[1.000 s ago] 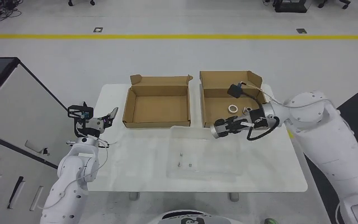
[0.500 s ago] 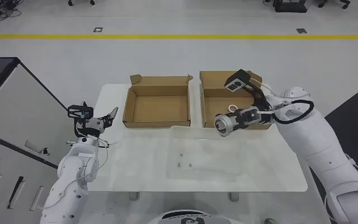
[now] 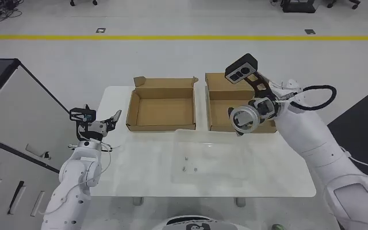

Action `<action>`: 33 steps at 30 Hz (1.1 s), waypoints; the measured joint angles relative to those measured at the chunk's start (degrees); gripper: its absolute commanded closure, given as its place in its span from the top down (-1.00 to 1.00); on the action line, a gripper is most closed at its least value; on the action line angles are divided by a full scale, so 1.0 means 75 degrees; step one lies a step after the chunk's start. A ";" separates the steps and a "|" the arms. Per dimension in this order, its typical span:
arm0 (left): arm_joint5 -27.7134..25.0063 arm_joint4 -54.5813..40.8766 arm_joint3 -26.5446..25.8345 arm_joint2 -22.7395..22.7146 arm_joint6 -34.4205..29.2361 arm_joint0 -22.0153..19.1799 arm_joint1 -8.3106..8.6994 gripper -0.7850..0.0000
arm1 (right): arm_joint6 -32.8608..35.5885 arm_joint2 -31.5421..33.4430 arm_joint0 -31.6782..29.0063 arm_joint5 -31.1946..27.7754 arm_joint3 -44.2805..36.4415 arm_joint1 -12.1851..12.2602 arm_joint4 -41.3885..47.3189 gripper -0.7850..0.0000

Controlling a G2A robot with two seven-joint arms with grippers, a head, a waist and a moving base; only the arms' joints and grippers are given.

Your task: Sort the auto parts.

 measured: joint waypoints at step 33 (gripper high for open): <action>0.0000 0.0000 0.0000 0.0000 0.0000 0.0000 0.0000 1.00 | -0.0546 0.0020 -0.0938 0.1266 -0.0440 -0.0588 0.3421 -1.00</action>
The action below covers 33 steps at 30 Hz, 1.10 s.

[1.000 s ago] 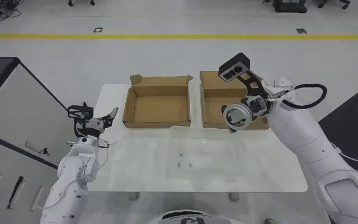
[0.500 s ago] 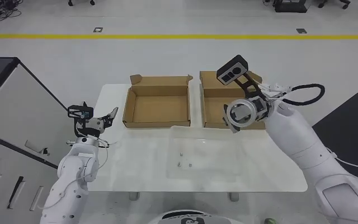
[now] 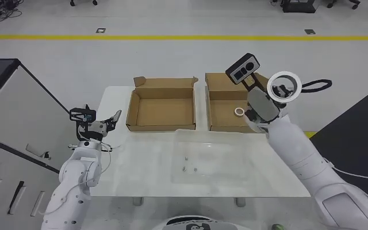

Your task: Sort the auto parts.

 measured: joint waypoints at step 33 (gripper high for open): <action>0.0000 0.0000 0.0000 0.0000 0.0000 0.0000 0.0000 1.00 | -0.0728 0.1110 -0.0566 0.0225 0.0020 -0.0349 -0.0612 -1.00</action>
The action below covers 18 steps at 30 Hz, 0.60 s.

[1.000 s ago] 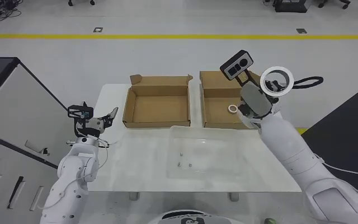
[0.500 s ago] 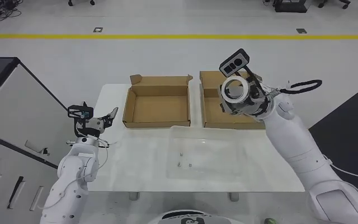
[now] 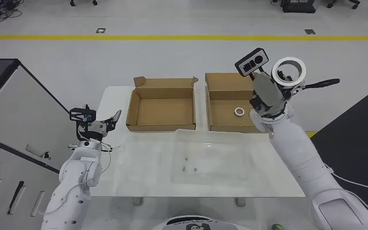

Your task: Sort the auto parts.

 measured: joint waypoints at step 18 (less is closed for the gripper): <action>0.0000 0.0000 0.0000 0.0000 0.0000 0.0000 0.0000 1.00 | -0.0244 0.0656 -0.0174 0.0054 -0.0220 0.0025 -0.2269 -1.00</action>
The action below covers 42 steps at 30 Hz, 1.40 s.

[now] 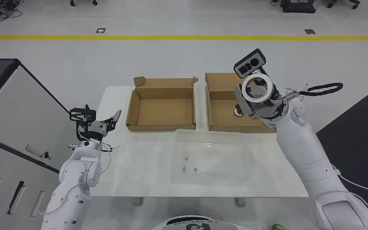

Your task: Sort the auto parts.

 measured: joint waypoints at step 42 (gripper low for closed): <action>0.0000 0.0000 0.0000 0.0000 0.0000 0.0000 0.0000 1.00 | -0.1739 0.2275 -0.0614 0.1187 -0.0025 0.0647 -0.6269 -1.00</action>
